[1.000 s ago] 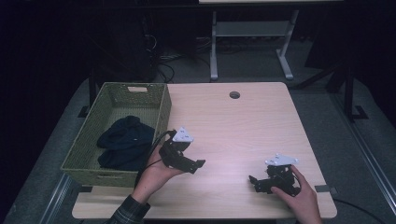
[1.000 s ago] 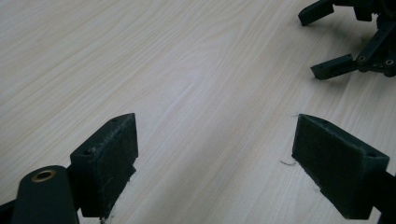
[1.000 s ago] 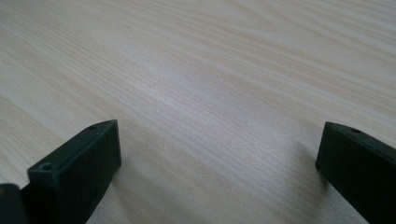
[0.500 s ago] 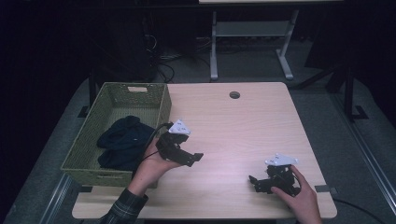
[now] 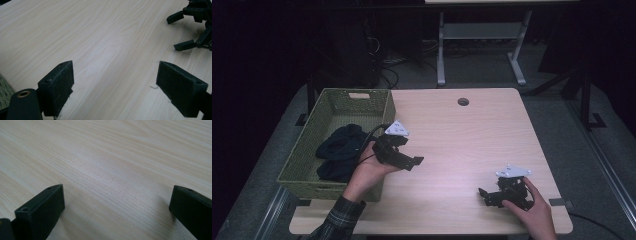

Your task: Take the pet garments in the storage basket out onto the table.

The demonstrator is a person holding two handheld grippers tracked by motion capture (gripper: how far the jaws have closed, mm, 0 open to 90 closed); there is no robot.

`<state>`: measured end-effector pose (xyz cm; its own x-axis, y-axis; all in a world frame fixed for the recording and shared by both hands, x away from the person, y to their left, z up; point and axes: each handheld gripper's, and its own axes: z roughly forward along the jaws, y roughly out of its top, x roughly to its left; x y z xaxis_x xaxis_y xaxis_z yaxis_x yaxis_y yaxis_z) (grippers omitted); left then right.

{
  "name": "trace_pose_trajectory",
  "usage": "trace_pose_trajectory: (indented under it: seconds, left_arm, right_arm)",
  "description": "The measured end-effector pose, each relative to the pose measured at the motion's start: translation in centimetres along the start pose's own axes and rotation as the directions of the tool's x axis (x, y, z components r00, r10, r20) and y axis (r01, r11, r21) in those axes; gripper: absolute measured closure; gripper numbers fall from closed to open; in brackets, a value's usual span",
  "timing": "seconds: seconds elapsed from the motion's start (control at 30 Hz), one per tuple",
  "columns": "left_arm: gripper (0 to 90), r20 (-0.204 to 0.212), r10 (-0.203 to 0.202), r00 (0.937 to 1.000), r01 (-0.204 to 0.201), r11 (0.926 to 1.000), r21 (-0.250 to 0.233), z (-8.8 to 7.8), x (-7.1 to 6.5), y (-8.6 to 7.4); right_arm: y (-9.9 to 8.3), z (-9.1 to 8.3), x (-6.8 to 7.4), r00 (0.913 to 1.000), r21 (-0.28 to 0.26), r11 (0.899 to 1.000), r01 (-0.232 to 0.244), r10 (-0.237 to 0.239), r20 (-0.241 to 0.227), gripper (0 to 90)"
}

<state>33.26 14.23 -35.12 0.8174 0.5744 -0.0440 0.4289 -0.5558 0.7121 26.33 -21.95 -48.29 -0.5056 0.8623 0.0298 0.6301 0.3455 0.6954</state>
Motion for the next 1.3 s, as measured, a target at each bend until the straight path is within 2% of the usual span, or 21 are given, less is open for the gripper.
trace_pose_trajectory:
  seconds: [0.63, 1.3]
  left_arm:
    - [14.2, -0.063, -0.040, 0.9973, 0.038, 0.9990, -0.024, -2.8, 2.7, -1.1]
    - [14.1, -0.134, -0.092, 0.9867, 0.087, 0.9954, -0.041, -5.5, 5.6, -2.8]
  right_arm:
    - [0.0, 0.0, 0.0, 1.0000, 0.000, 1.000, 0.001, -0.001, -0.002, 0.0]
    - [0.0, 0.0, 0.0, 1.0000, -0.001, 1.000, 0.004, -0.004, 0.000, 0.0]
